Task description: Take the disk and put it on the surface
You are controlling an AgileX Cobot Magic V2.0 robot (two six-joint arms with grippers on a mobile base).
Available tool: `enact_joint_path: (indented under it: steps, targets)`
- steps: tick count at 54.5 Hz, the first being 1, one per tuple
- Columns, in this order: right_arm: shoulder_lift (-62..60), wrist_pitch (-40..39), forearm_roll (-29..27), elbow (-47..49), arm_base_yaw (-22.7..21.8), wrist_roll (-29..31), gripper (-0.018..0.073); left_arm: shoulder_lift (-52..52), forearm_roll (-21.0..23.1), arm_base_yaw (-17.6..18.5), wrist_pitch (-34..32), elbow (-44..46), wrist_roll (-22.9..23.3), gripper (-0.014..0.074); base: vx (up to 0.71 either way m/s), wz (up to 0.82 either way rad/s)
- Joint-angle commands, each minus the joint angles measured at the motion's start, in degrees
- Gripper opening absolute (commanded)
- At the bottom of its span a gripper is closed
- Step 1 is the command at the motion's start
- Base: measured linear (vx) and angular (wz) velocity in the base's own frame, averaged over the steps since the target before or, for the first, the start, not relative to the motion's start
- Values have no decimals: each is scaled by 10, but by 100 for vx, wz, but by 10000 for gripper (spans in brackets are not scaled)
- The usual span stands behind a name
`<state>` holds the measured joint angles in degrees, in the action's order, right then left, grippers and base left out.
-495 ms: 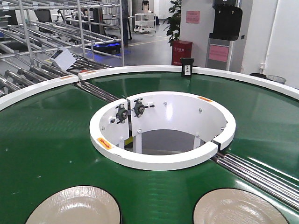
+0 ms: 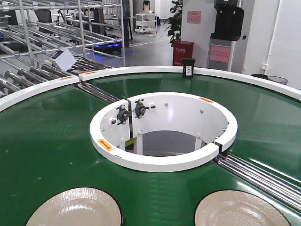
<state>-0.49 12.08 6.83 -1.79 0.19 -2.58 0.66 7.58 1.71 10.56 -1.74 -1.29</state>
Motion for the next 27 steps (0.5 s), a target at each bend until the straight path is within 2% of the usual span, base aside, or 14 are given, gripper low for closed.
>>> enact_joint_path:
  steps: [1,27]
  targets:
    - [-6,-48,4,-3,-3,1,-8,7,2,1,-54,14,3,-8,0,0]
    - [-6,-57,5,-3,-3,3,-8,7,2,1,-195,16,3,-8,0,0]
